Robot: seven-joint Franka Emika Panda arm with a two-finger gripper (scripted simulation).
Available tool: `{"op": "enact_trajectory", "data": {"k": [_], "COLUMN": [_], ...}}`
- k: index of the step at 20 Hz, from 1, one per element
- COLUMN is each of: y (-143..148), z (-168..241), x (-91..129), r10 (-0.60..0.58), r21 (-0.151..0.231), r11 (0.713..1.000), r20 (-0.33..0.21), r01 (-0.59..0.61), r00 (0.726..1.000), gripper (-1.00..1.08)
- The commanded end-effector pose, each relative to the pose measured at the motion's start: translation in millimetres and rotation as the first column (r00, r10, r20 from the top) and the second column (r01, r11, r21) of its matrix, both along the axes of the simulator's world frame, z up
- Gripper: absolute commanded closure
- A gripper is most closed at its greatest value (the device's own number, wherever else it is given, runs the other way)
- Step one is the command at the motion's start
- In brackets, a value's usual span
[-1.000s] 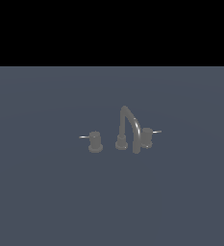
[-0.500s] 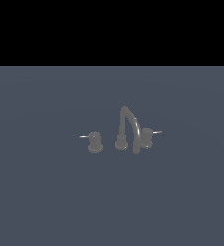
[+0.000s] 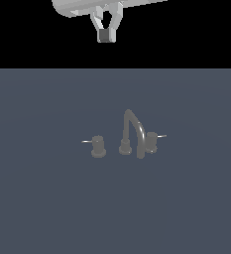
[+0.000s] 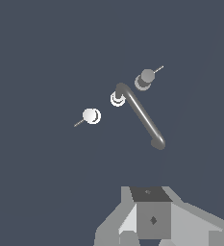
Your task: Turn on the faucet by rotating a designated handle.
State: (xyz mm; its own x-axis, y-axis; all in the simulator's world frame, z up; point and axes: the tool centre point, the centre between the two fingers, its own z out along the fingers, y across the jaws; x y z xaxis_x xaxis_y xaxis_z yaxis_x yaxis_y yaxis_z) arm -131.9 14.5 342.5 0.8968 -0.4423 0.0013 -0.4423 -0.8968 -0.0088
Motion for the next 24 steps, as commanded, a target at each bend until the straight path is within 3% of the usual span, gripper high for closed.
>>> {"op": "enact_trajectory", "data": {"k": [1,7,13,19,24], "y": [-5,-20,-39,-64,-90], "z": [-19,-61,-103,-146,-182], "x": [15,48,78,106,127], "r10": [-0.064,-0.207,-0.345,-0.479,-0.587], "r21": [0.001,0.001,0.0,-0.002,-0.005], "r11": [0.998,0.978,0.939,0.878,0.81], "r20": [0.0,-0.001,-0.002,-0.003,-0.003], "r01": [0.064,0.207,0.345,0.479,0.587], "r00": [0.998,0.978,0.939,0.878,0.81], "gripper": [1.08,1.08,1.08,1.08,1.08]}}
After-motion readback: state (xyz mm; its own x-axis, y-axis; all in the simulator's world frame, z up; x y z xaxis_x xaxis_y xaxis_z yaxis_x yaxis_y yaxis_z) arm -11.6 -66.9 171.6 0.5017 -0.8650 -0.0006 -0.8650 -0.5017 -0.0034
